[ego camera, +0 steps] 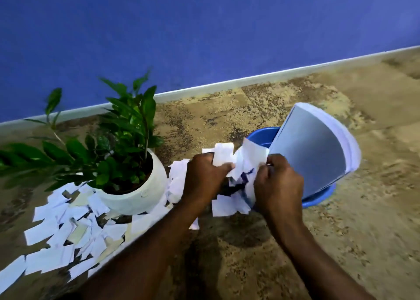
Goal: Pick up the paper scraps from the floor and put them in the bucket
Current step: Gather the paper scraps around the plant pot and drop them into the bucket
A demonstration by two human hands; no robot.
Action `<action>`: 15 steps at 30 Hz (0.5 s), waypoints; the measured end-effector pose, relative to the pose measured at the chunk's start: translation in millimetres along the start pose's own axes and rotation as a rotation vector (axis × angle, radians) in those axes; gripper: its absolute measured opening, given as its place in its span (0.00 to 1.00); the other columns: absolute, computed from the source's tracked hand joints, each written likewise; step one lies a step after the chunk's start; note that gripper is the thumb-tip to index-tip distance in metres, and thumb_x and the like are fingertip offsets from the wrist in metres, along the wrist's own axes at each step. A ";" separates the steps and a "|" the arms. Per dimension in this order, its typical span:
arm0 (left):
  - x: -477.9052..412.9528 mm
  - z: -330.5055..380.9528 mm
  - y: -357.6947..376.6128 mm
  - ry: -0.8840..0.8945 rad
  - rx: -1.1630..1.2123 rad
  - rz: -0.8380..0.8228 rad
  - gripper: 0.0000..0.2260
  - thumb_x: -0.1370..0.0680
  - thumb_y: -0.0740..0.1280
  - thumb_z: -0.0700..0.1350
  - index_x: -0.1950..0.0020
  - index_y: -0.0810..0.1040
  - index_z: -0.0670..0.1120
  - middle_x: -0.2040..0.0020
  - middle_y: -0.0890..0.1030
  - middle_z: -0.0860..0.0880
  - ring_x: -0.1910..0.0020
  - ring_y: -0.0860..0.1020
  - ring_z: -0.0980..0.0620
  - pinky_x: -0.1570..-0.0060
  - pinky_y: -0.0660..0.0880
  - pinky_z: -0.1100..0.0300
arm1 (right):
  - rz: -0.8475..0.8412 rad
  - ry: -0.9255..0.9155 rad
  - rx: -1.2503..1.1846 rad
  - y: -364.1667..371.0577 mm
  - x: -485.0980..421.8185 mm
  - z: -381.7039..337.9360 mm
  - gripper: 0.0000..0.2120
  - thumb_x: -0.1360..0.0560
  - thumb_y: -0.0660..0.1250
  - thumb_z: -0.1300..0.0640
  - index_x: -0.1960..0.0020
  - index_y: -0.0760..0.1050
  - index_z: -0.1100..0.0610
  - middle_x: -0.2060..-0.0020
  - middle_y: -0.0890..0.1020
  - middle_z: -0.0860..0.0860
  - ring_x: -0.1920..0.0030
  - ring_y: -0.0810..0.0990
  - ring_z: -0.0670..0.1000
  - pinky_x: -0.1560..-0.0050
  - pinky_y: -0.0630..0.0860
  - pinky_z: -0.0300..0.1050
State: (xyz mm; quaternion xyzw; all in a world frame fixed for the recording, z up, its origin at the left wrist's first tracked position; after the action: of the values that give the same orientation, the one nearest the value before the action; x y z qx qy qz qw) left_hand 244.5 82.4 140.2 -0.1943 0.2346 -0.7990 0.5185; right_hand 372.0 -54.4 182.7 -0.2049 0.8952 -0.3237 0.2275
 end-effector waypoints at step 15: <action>9.2 78.0 65.7 0.174 -0.078 -0.147 0.19 0.22 0.63 0.55 0.65 0.74 0.42 0.67 0.77 0.44 0.64 0.76 0.42 0.70 0.63 0.57 | -0.055 -0.001 0.022 -48.5 -32.7 43.5 0.17 0.26 0.68 0.62 0.38 0.75 0.60 0.46 0.81 0.63 0.46 0.79 0.62 0.49 0.74 0.48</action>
State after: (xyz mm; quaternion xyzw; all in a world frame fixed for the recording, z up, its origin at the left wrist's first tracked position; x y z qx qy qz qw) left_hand 332.6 37.3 166.4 -0.1608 0.2949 -0.8390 0.4281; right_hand 432.7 -93.0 194.4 -0.2271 0.8856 -0.3395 0.2213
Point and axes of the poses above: each hand's wrist, its own x-axis away from the middle knuckle, its own y-axis out of the palm, z = x × y, the point moved 8 cm from there along -x, towards the middle knuckle
